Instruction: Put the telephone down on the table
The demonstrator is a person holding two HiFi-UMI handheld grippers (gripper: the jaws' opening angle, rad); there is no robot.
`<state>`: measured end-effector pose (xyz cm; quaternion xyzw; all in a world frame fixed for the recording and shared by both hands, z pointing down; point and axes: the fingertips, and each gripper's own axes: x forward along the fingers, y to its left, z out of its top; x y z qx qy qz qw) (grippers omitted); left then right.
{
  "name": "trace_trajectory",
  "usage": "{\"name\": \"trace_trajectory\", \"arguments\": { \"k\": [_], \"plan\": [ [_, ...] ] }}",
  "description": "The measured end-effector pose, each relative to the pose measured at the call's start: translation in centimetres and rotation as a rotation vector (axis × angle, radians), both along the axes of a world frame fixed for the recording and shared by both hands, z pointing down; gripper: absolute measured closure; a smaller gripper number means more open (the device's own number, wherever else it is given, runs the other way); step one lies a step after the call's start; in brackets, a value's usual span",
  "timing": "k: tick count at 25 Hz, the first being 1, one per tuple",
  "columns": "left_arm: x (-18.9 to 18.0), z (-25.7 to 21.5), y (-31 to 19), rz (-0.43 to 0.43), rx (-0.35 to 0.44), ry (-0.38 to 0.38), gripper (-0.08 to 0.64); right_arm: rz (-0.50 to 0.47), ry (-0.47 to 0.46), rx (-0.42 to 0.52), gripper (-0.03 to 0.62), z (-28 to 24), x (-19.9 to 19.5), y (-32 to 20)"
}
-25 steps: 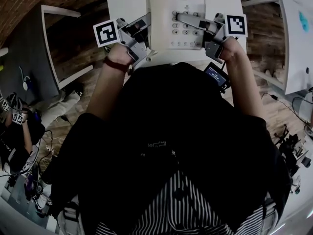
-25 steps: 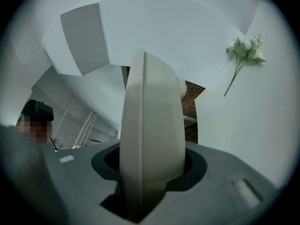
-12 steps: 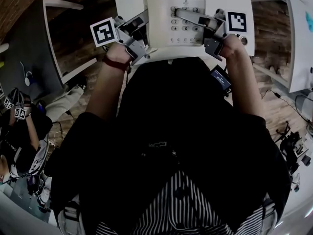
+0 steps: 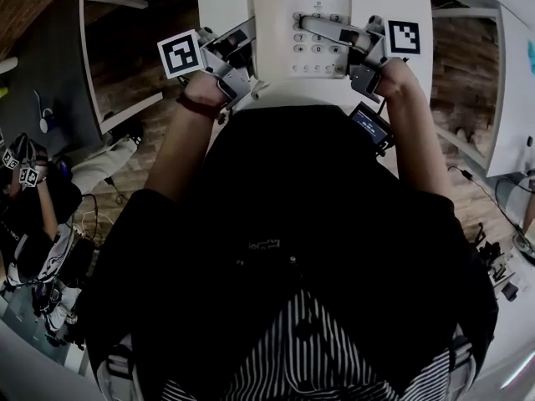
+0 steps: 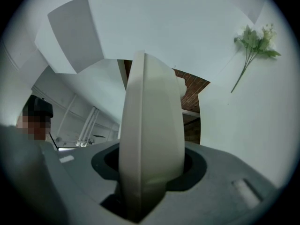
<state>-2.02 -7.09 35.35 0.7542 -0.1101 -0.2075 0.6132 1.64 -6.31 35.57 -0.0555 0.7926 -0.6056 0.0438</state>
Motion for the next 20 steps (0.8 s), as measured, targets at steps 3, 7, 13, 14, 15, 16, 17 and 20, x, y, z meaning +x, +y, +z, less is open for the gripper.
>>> {"name": "trace_trajectory", "arguments": {
  "k": [3,7,13,14,15,16,17,20],
  "plan": [
    [-0.3,0.6,0.0,-0.019,-0.004,0.016,0.354,-0.015,0.013,-0.002,0.385,0.6,-0.1,-0.1],
    [-0.4,0.7,0.0,-0.039,-0.018,0.061,0.354,-0.028,-0.004,-0.019,0.385,0.5,-0.1,-0.1],
    [-0.4,0.9,-0.1,-0.048,-0.024,0.068,0.354,-0.034,-0.026,-0.022,0.382,0.4,-0.2,-0.2],
    [-0.5,1.0,0.0,-0.05,-0.025,0.066,0.354,-0.03,-0.021,-0.023,0.382,0.5,-0.3,-0.2],
    [-0.5,1.2,0.0,-0.053,-0.027,0.063,0.354,-0.02,-0.009,-0.023,0.38,0.7,-0.2,-0.2],
    [-0.6,1.4,-0.1,-0.059,-0.032,0.06,0.354,-0.004,0.009,-0.024,0.377,1.0,0.0,-0.4],
    [-0.7,1.6,-0.1,-0.066,-0.038,0.056,0.354,0.013,0.024,-0.026,0.377,1.3,0.3,-0.6],
    [-1.1,2.0,0.0,-0.077,-0.037,0.053,0.354,0.064,0.007,-0.05,0.38,1.6,1.8,-1.2]
  ]
}}
